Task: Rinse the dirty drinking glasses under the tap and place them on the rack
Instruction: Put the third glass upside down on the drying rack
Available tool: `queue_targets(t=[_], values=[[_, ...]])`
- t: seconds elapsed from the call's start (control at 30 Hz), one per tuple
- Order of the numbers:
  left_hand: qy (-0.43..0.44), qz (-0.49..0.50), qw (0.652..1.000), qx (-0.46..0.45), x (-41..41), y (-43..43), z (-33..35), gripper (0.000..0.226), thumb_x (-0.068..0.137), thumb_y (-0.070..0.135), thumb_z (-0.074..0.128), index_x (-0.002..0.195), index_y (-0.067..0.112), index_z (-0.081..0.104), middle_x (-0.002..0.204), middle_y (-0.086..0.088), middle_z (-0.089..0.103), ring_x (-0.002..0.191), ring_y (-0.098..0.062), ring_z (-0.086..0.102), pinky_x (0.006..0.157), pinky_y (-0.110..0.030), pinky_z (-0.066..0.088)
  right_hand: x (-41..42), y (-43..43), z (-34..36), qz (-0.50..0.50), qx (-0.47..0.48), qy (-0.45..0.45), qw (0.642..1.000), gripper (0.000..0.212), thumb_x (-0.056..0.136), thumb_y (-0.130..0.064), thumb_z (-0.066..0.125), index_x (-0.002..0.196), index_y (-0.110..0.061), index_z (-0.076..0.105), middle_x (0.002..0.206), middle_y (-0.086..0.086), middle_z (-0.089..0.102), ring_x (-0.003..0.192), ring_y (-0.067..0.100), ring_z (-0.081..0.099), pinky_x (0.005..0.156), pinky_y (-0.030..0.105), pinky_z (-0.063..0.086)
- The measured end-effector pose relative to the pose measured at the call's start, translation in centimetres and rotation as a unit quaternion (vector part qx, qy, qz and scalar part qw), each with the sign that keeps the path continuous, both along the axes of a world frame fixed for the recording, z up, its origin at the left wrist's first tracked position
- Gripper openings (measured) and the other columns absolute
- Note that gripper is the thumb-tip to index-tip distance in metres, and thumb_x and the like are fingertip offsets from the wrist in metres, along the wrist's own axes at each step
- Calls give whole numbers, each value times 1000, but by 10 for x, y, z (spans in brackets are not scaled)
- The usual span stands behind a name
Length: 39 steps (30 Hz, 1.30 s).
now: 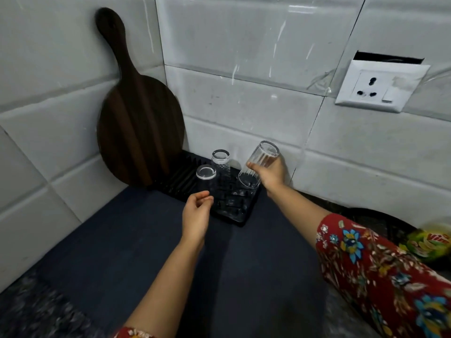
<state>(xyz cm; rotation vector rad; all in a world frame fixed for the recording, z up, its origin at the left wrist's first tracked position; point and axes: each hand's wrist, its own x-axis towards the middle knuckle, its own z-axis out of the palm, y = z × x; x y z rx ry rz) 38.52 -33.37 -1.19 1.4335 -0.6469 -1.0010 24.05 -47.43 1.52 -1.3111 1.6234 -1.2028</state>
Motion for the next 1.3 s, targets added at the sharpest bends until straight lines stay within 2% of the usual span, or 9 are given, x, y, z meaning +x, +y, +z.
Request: queue_targets(t=[0.17,0.37,0.57,0.87,0.97,1.0,1.13,1.23,1.3], values=[[-3,-2,1000,6,-6,-8,-6,15,92,12,60,107,15,60,96,2,63,91,-12,59,81,-21,44,9,3,-9,42,-11,72,996,68,66,-21,85,121,-3,49,118,12,63,107,28,60,85,30,47],[-9,-1,1000,8,-11,-8,-12,14,92,12,59,105,15,60,96,2,63,85,-8,59,74,-17,45,11,10,-10,60,-46,153,985,64,65,-28,85,113,-2,51,114,12,63,103,26,60,75,21,39],[-16,-2,1000,6,-16,-9,-14,13,92,12,59,104,16,60,95,2,64,87,-11,59,81,-23,46,13,17,-12,91,-58,171,979,63,64,-26,86,112,-5,52,113,11,65,104,25,61,82,24,44],[-16,2,1000,1,-20,-11,-6,13,92,11,59,104,16,60,93,3,63,84,-9,58,78,-20,46,13,20,-7,106,-22,187,976,68,65,-25,85,118,-5,49,120,11,61,111,26,58,89,27,44],[-22,12,1000,-7,-29,-8,3,12,91,10,59,102,16,60,96,-1,64,88,-13,59,82,-23,47,4,27,0,113,20,114,987,81,63,-28,86,128,-8,44,126,7,58,115,23,57,98,34,46],[-22,18,1000,-13,-34,-5,9,12,91,10,59,101,16,60,95,0,64,90,-15,59,84,-26,47,-2,32,4,104,28,67,992,77,66,-26,84,129,-9,44,126,5,57,114,21,57,97,35,47],[-22,16,998,-49,-64,5,37,14,91,10,60,104,14,61,95,1,64,93,-16,61,81,-22,47,-40,73,45,75,26,-140,987,24,85,-14,66,108,-13,60,96,-2,63,89,14,58,70,19,44],[-19,-11,997,-77,-106,17,63,15,92,10,59,106,15,60,98,-2,65,85,-10,61,64,-9,45,-89,113,81,93,33,-232,968,12,89,-14,59,100,-16,63,89,-4,65,81,12,60,69,22,44],[-9,-42,995,-87,-140,29,77,16,92,11,59,108,14,60,101,-3,66,84,-8,61,66,-12,45,-127,137,96,88,27,-252,963,9,89,-15,58,95,-18,64,85,-5,67,77,11,62,69,22,45]])
